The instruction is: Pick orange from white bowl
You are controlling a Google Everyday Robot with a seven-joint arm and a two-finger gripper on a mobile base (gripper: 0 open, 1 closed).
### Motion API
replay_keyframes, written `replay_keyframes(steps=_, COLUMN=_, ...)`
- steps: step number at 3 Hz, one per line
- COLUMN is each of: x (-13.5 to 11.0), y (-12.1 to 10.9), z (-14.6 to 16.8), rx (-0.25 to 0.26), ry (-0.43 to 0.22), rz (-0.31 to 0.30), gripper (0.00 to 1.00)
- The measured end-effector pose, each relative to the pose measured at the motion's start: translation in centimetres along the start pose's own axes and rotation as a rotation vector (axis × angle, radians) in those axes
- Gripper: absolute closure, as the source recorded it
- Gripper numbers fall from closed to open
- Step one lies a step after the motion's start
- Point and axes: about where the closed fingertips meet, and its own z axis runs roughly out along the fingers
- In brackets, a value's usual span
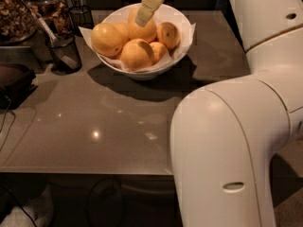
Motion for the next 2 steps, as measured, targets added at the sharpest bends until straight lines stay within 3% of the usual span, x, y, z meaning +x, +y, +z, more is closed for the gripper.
replay_keyframes(steps=2, x=0.3, y=-1.7, z=2.1, rx=0.015, ry=0.022, rz=0.031, gripper=0.18)
